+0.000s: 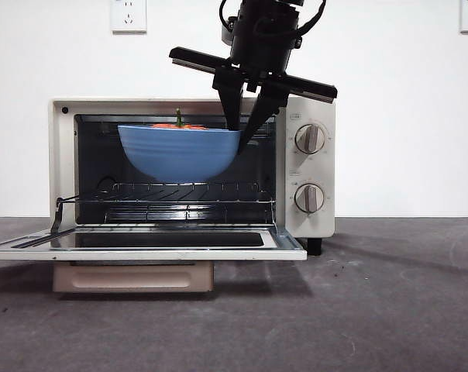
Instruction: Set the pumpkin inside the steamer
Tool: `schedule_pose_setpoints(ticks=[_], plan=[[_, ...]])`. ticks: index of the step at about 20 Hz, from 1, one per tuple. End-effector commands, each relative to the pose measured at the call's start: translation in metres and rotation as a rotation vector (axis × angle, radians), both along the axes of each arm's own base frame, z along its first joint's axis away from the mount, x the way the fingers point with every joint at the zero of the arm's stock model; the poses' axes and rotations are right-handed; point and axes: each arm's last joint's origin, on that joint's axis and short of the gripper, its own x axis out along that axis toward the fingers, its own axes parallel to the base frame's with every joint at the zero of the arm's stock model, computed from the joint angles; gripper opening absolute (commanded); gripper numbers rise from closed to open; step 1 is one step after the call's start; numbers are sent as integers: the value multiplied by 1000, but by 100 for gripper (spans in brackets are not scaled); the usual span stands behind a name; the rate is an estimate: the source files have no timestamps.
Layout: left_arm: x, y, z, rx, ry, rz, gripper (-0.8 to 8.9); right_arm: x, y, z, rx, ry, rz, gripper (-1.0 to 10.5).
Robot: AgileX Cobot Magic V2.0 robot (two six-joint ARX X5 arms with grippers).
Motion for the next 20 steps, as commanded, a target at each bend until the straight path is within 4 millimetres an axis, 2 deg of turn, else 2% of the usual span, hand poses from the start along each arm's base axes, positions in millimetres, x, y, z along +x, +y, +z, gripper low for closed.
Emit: schedule_pose_setpoints(ticks=[1,9,20], plan=[[1,-1,2,10,-15,-14,15,7,7,0,48,-16,-82,9],[0,-2,2,10,-17,-19,15,20,3,-3,100,-55,-218,9],[1,-2,2,10,-16,-19,15,30,4,-22,69,-16,-235,11]])
